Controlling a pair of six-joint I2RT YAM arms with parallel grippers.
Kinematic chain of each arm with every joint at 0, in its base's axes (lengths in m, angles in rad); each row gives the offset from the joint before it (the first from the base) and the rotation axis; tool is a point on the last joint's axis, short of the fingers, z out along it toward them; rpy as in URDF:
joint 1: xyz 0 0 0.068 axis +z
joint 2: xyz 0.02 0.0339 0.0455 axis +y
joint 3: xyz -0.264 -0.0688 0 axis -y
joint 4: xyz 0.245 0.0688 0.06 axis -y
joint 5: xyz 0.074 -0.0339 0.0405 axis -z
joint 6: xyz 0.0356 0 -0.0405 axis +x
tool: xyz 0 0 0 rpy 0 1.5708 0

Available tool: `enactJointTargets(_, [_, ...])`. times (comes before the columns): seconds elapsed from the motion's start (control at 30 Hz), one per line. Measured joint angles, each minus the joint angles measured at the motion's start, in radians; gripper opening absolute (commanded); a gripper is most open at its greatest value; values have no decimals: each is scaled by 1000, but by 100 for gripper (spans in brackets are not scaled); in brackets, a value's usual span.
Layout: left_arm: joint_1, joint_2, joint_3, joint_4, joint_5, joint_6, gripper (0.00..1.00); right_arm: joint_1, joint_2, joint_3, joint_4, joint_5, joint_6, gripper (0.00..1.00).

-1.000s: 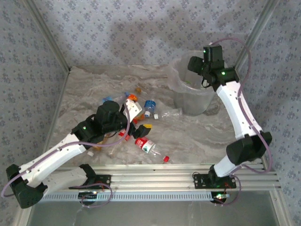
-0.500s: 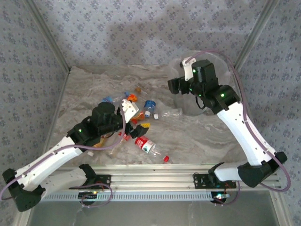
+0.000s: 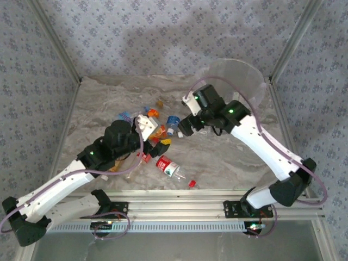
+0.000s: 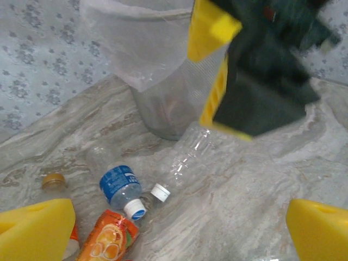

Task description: Put the plastic bottles in the bin

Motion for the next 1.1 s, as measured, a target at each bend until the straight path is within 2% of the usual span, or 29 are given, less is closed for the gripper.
enactJointTargets(0.3, [0, -37, -22, 49, -85, -16, 100, 10, 167, 2, -55, 28, -67, 100])
enactJointTargets(0.77, [0, -36, -23, 48, -85, -23, 99, -20, 416, 35, -60, 132, -148, 100])
enactJointTargets(1.1, [0, -35, -23, 48, -80, -22, 99, -74, 507, 41, -19, 151, -170, 100])
